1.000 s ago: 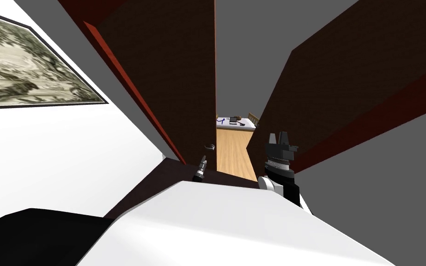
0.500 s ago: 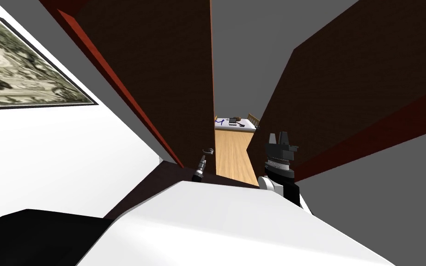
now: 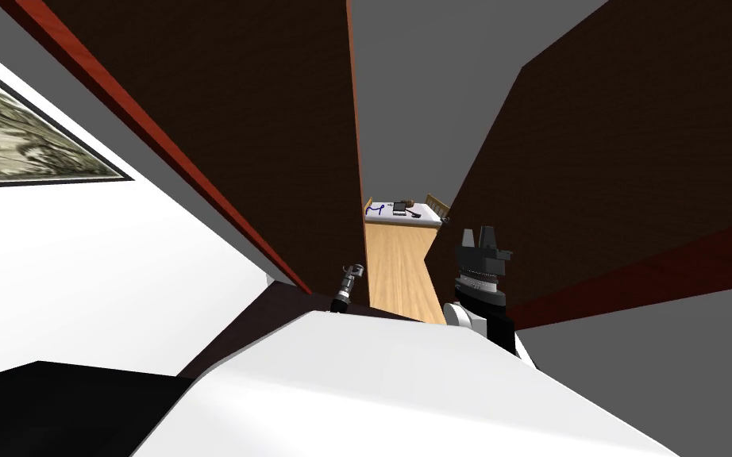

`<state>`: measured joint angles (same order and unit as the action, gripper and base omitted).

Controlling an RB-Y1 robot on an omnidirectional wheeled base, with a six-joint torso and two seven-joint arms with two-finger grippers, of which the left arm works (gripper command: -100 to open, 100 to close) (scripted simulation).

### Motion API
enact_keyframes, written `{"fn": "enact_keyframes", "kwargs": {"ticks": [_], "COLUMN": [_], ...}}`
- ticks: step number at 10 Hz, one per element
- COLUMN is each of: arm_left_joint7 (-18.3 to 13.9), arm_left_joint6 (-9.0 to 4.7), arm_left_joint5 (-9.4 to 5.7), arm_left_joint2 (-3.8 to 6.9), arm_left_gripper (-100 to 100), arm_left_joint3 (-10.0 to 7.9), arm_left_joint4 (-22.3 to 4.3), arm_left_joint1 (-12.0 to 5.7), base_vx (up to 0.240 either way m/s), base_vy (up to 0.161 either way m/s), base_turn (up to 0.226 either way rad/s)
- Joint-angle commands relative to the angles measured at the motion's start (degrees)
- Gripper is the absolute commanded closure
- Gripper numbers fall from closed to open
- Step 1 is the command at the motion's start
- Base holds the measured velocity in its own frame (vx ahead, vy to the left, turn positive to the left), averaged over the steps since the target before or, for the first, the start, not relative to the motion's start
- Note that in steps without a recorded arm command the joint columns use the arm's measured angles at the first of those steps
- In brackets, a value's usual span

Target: Push the door open

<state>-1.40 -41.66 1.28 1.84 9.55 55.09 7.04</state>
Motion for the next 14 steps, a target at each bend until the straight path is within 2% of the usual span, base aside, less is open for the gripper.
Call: {"fn": "enact_keyframes", "kwargs": {"ticks": [1, 6, 7, 14], "arm_left_joint7": [0.0, 0.0, 0.2, 1.2], "arm_left_joint6": [0.00, 0.00, 0.07, -0.03], "arm_left_joint5": [0.01, 0.01, -0.31, -1.83], "arm_left_joint2": [0.05, 0.05, 0.55, 2.11], "arm_left_gripper": [100, 100, 100, 100], "arm_left_joint3": [0.02, 0.02, -0.73, -4.31], "arm_left_joint4": [0.0, 0.0, -0.1, -1.0], "arm_left_joint1": [0.06, 0.06, -0.36, -1.14], "base_vx": [-0.007, -0.007, 0.073, 0.179], "base_vy": [0.002, 0.002, -0.023, -0.078], "base_turn": [0.005, -0.005, 0.017, 0.051]}}
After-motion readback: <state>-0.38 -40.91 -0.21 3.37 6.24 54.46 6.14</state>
